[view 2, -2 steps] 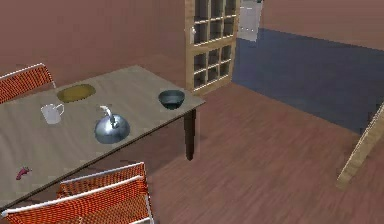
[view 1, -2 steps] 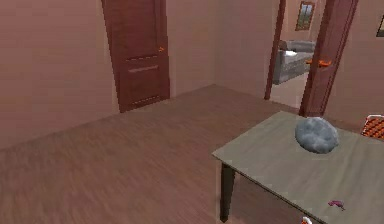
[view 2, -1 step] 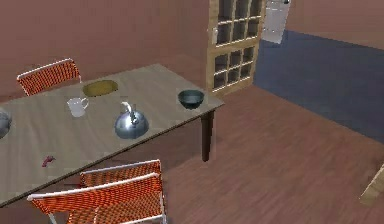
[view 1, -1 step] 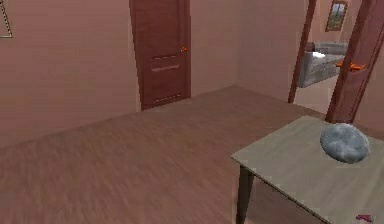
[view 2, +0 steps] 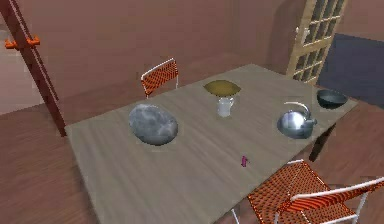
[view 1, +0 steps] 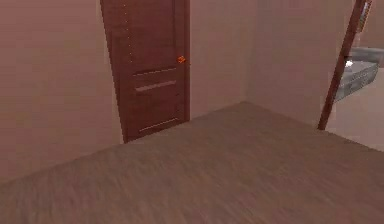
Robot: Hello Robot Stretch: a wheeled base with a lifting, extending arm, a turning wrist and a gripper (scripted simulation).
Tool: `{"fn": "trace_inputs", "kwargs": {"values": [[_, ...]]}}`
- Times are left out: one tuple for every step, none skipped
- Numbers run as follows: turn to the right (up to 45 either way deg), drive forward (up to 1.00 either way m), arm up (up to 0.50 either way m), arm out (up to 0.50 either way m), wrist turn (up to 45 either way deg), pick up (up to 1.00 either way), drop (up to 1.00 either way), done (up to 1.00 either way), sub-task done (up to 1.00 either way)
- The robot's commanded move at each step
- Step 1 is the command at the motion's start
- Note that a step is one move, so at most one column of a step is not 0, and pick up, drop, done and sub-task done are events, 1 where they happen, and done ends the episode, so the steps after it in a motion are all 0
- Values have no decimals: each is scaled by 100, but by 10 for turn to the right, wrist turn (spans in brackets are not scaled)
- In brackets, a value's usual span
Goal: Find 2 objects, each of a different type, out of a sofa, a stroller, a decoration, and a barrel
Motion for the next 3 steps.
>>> {"fn": "trace_inputs", "kwargs": {"values": [[-90, 0, 0, 0, 0, 0, 0, 0, 0], [0, 35, 0, 0, 0, 0, 0, 0, 0], [450, 0, 0, 0, 0, 0, 0, 0, 0]]}}
